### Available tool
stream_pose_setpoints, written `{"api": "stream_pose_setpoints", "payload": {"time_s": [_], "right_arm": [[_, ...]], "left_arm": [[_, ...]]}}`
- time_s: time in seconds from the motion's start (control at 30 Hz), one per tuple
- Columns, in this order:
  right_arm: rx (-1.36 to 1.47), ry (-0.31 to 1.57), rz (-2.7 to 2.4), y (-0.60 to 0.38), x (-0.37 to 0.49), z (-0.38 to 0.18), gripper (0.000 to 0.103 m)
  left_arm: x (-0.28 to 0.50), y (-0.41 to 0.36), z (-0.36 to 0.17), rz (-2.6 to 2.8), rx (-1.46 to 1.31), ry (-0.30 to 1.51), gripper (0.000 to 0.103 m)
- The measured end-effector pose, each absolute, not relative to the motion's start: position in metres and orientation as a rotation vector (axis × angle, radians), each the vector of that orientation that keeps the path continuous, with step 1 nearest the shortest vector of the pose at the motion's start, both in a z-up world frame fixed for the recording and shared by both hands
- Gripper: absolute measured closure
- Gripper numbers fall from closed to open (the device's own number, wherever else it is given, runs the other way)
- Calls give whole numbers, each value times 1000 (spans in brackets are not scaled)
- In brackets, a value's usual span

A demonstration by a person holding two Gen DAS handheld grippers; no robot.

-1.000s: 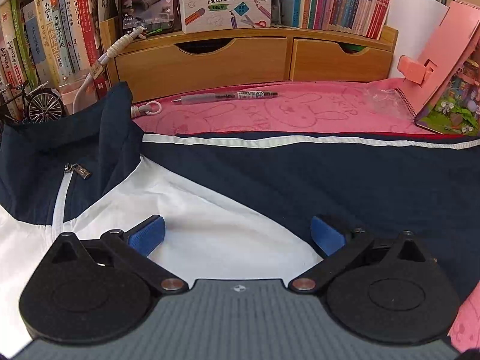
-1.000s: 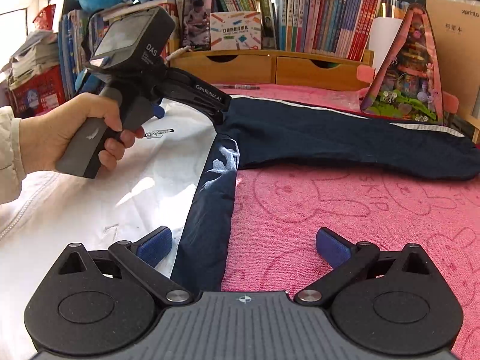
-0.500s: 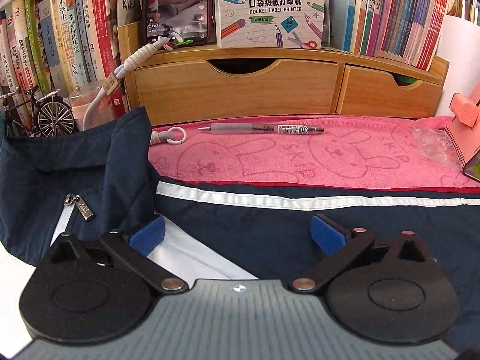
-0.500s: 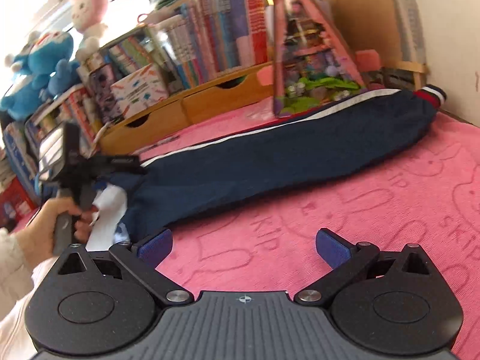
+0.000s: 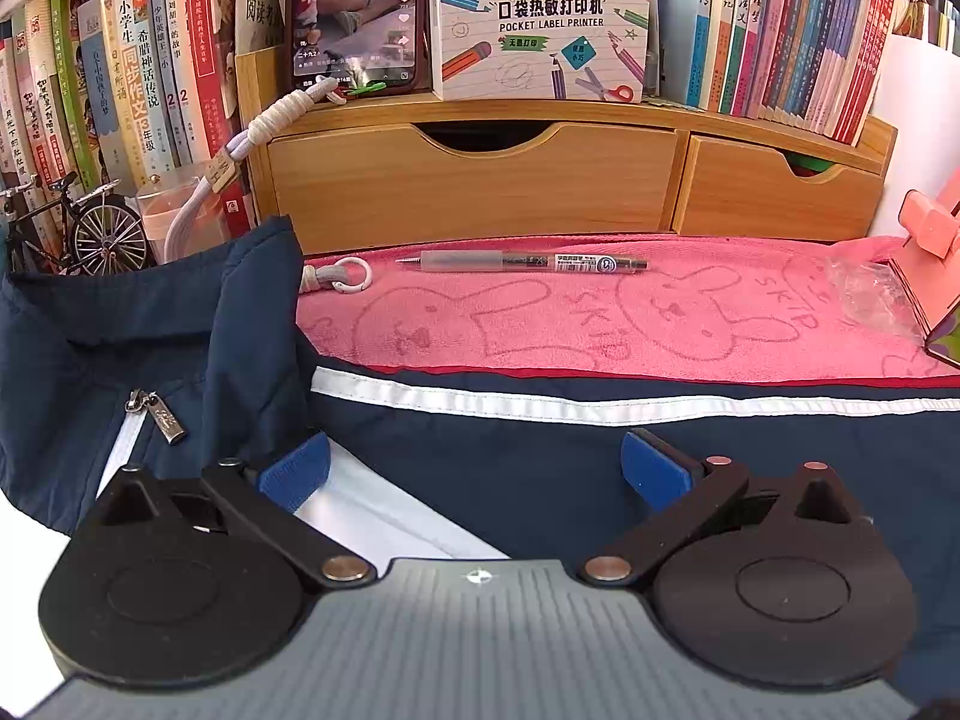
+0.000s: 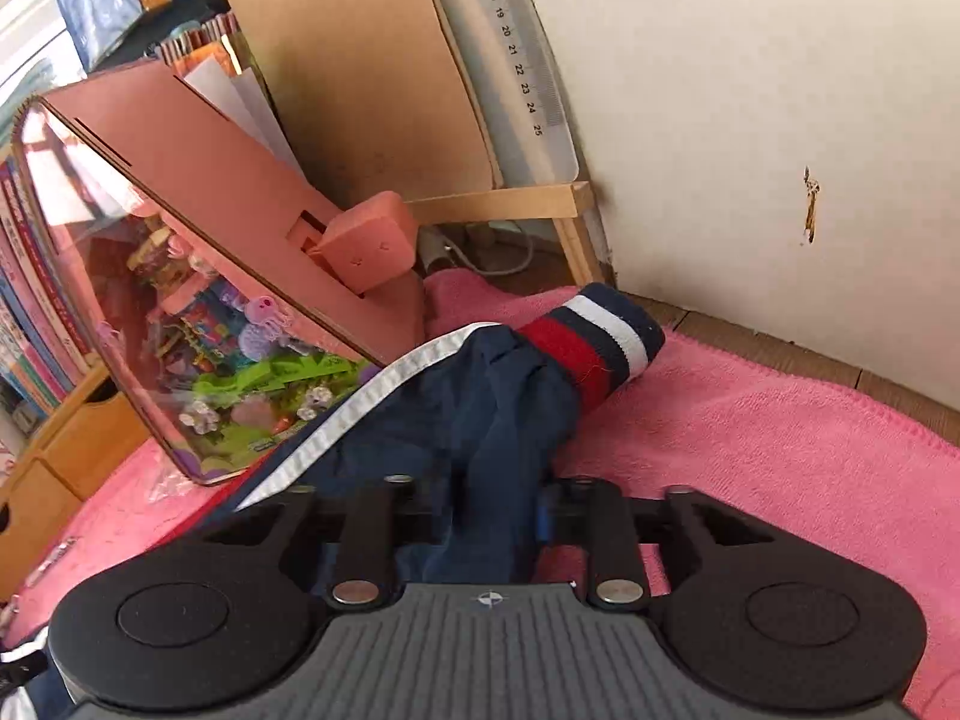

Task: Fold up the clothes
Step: 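Grasp the striped cuff of the navy sleeve with the right gripper, then carry the held sleeve across the jacket front and open the right gripper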

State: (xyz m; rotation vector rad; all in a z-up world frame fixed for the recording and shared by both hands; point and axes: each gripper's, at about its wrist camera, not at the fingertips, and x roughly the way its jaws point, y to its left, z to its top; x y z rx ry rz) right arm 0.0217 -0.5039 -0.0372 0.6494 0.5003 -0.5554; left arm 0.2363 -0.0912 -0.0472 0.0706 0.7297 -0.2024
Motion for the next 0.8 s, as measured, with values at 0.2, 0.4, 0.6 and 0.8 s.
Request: {"api": "stream_pose_setpoints", "payload": {"time_s": [0.2,0.4,0.6,0.8], "right_arm": [[501,363,-402,-442,-8,15,93],[335,283,-155,-364,-13,79,94],[609,313,-375,-421,-32,43,9],[832,397,-571,-503,-31,-32,9]], "left_arm": [[235,-80,-35,-303,98,751,0],[197,-6,4,-448,-145,743,0],[129,61,12,-472,-117,694,0],[89,84,-10,-420,-57,751,0]]}}
